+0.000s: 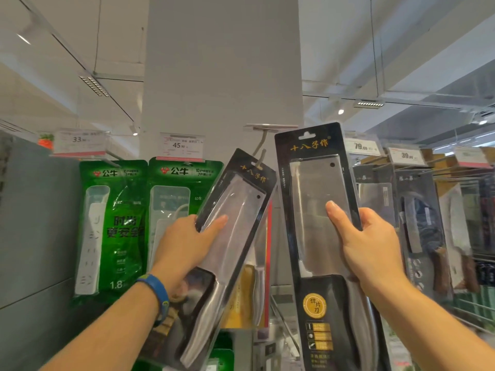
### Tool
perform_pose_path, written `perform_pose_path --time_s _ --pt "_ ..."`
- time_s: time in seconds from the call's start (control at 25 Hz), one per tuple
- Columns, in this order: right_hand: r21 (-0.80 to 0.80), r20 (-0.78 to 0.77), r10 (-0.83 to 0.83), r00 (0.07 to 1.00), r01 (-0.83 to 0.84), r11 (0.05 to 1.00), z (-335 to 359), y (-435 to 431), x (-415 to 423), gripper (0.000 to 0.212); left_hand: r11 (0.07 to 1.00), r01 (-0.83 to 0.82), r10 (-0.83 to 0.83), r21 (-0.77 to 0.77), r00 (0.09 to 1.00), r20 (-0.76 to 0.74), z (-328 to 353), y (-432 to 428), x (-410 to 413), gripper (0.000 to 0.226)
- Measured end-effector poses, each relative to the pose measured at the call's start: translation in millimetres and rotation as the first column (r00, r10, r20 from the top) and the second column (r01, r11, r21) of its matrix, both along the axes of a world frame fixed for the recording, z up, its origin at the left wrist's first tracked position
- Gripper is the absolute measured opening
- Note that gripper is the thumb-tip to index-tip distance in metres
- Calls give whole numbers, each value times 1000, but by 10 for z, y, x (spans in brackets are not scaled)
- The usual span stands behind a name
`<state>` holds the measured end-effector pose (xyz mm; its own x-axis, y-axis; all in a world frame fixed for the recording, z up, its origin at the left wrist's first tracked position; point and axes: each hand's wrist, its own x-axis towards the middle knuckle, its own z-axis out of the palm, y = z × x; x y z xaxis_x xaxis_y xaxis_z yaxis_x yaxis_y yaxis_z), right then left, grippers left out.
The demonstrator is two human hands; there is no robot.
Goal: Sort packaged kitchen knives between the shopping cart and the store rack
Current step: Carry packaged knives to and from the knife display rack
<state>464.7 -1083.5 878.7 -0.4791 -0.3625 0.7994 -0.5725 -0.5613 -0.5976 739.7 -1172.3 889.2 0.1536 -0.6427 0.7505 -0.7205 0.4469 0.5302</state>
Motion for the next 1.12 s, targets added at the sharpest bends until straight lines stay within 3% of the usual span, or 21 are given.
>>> perform_pose_path --time_s 0.12,0.28,0.44,0.52,0.68,0.76,0.88,0.96,1.0,1.04,1.12 --pt "5 -10 31 999 -31 1000 -6 2 10 49 985 123 -132 -125 989 -66 -101 95 -76 63" --pt "-11 21 59 998 -59 998 55 -2 -53 79 940 297 -314 -166 946 -86 -201 178 -202 60" --pt "-27 -10 53 999 -53 998 72 -18 -58 76 957 272 -285 -100 946 -154 -296 45 -232 92" --pt "-31 -13 73 997 -74 997 31 -51 -63 67 966 243 -255 -85 948 -192 -267 -19 -228 92" --pt "20 3 86 996 -86 996 -48 -150 -71 49 974 225 -208 38 944 -258 -233 -243 -252 65" --pt "60 18 109 994 -110 992 -77 -224 -77 47 955 281 -241 94 921 -307 -268 -417 -311 65" --pt "88 27 123 992 -125 988 -103 -325 -49 53 821 471 -289 323 830 -477 -192 -527 -484 84" --pt "110 49 153 987 -158 981 -136 -345 -11 56 777 390 -242 495 910 -336 -117 -533 -553 89" --pt "116 60 171 983 -177 977 -155 -352 -4 62 815 293 -213 500 954 -213 -78 -511 -565 82" --pt "123 76 179 981 -187 975 -170 -359 5 68 889 213 -187 406 977 -103 -32 -460 -549 73" --pt "132 106 188 976 -201 971 -203 -380 5 68 986 166 -165 29 986 -13 155 -250 -464 66"
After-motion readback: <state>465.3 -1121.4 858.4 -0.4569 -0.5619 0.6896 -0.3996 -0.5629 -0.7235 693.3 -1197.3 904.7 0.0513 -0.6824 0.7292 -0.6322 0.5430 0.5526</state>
